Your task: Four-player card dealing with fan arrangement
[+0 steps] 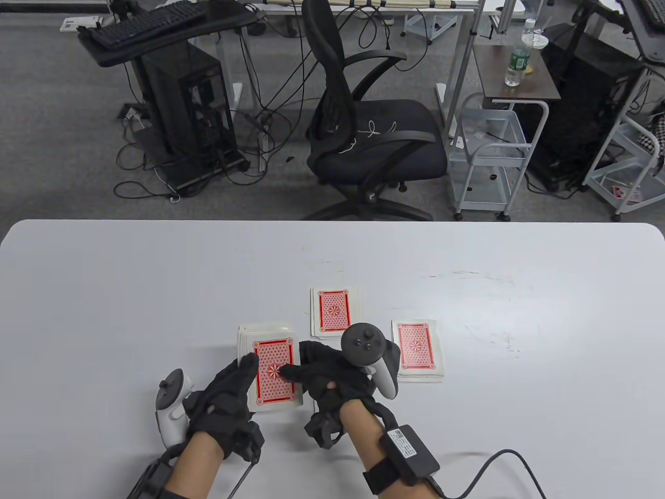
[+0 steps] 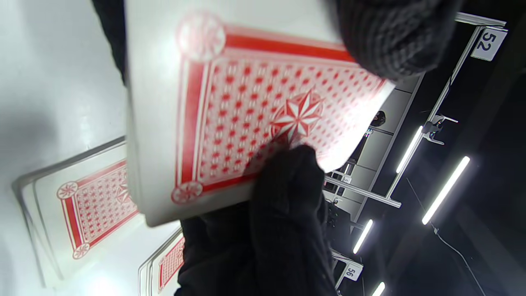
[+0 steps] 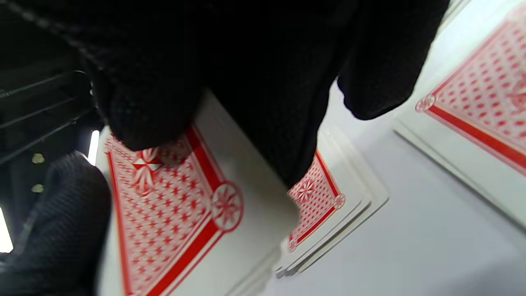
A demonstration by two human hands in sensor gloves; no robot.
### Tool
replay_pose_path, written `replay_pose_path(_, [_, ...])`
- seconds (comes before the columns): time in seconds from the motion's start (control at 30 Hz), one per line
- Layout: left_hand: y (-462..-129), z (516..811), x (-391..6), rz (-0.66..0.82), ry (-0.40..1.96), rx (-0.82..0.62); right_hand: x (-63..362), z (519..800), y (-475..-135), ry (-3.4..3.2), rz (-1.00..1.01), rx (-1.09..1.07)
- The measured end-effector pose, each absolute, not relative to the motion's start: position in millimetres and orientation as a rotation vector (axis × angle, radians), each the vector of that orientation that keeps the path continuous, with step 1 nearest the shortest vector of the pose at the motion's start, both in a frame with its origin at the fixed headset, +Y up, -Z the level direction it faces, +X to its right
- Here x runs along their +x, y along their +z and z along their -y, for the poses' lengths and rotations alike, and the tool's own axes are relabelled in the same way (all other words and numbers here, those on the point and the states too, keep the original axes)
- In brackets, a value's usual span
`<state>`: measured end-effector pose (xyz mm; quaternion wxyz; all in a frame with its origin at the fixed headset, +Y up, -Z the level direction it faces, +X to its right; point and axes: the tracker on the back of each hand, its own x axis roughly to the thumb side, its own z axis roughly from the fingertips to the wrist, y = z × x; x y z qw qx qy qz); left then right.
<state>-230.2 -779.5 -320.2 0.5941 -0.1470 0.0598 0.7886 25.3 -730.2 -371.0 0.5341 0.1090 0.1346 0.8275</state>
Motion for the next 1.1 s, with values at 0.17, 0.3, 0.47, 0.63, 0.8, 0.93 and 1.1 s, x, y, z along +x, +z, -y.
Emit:
replay_pose_path(0.17, [-322.2,780.7,-226.3,-0.127,1.835,-0.359,39.2,732.5,-373.0,1.911,-0.351,0.243])
replay_pose_path(0.3, [-323.6,785.0,-237.6,-0.185,1.841,-0.339,60.2,733.6,-377.2,1.922,-0.318,0.174])
replay_pose_path(0.47, [-326.9,786.9,-257.6,-0.255,1.828,-0.27,84.8,740.9,-381.3,2.145,-0.319,0.071])
replay_pose_path(0.63, [-329.0,786.8,-261.7,-0.263,1.831,-0.263,73.9,752.4,-381.0,2.596,-0.414,0.023])
replay_pose_path(0.8, [-329.2,786.3,-257.7,-0.251,1.813,-0.272,53.1,761.5,-379.5,3.028,-0.447,-0.038])
replay_pose_path(0.93, [-329.2,785.7,-256.3,-0.243,1.807,-0.273,49.5,753.9,-377.3,3.039,-0.4,-0.024])
replay_pose_path(1.1, [-329.7,785.9,-253.2,-0.23,1.803,-0.275,53.4,729.2,-372.3,2.738,-0.234,0.1])
